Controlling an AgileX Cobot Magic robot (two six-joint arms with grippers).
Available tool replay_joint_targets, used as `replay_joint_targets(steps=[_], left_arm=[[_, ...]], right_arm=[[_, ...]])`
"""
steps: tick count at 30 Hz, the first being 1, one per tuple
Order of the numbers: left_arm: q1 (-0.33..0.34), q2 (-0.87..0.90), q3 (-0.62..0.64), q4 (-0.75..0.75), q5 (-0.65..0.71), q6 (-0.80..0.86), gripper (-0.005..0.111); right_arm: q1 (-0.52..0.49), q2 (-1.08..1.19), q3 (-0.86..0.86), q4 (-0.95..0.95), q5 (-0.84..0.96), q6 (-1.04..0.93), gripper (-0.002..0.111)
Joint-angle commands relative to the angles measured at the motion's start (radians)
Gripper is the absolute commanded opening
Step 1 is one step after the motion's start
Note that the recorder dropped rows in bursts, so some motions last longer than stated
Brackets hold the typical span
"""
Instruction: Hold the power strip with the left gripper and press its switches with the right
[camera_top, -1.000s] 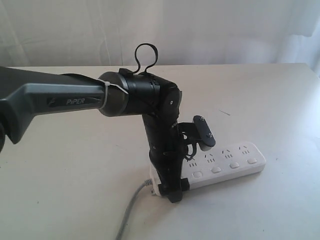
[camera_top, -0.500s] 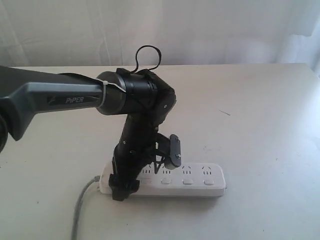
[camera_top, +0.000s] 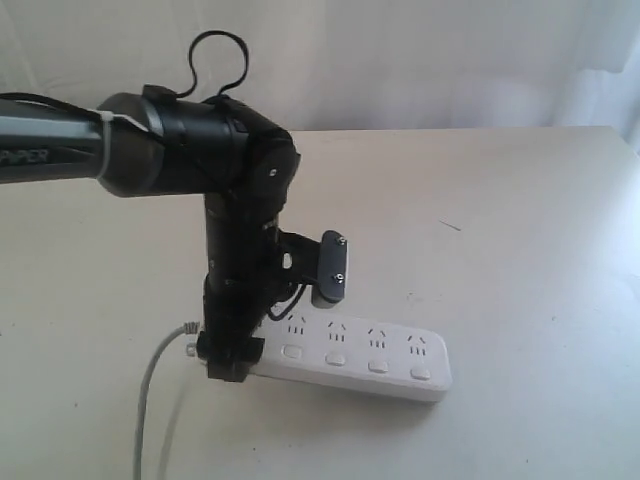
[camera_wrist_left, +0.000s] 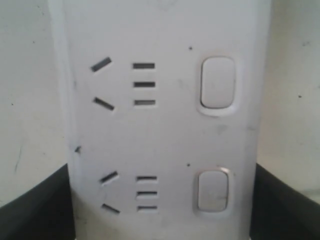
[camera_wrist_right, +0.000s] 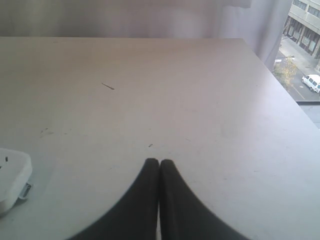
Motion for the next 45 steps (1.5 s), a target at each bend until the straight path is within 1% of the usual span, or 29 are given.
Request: replay_joint_targets(steps=[1, 4, 7, 10, 15, 23, 29, 34, 36, 38, 40, 42, 45], left_arm=[[0.055, -0.086, 0.146, -0.057, -0.091, 0.014, 0.000], [0.094, -0.120, 0.265, -0.115, -0.209, 0.014, 0.000], [0.102, -0.143, 0.336, -0.154, -0.305, 0.028, 0.000], [0.099, -0.155, 0.371, -0.185, -0.359, 0.062, 0.000], [0.099, -0.155, 0.414, -0.173, -0.434, 0.066, 0.000], [0.099, -0.153, 0.430, -0.171, -0.511, 0.115, 0.000], [0.099, -0.153, 0.430, -0.178, -0.511, 0.115, 0.000], [0.099, -0.153, 0.430, -0.178, -0.500, 0.115, 0.000], [0.099, -0.153, 0.430, -0.178, -0.498, 0.115, 0.000], [0.099, -0.153, 0.430, -0.178, -0.502, 0.115, 0.000], [0.099, -0.153, 0.430, -0.178, -0.508, 0.115, 0.000], [0.099, -0.153, 0.430, -0.178, -0.510, 0.120, 0.000], [0.099, -0.153, 0.430, -0.178, -0.516, 0.131, 0.000]], right_arm=[[-0.005, -0.005, 0.002, 0.000, -0.013, 0.000, 0.000], [-0.005, -0.005, 0.002, 0.000, -0.013, 0.000, 0.000], [-0.005, -0.005, 0.002, 0.000, -0.013, 0.000, 0.000], [-0.005, -0.005, 0.002, 0.000, -0.013, 0.000, 0.000], [-0.005, -0.005, 0.002, 0.000, -0.013, 0.000, 0.000], [-0.005, -0.005, 0.002, 0.000, -0.013, 0.000, 0.000], [-0.005, -0.005, 0.002, 0.000, -0.013, 0.000, 0.000], [-0.005, -0.005, 0.002, -0.017, -0.069, -0.098, 0.000], [-0.005, -0.005, 0.002, -0.017, -0.118, -0.139, 0.000], [-0.005, -0.005, 0.002, -0.017, -0.219, -0.157, 0.000], [-0.005, -0.005, 0.002, -0.017, -0.373, -0.193, 0.000], [-0.005, -0.005, 0.002, -0.017, -0.529, -0.271, 0.000], [-0.005, -0.005, 0.002, -0.009, -0.723, -0.274, 0.000]])
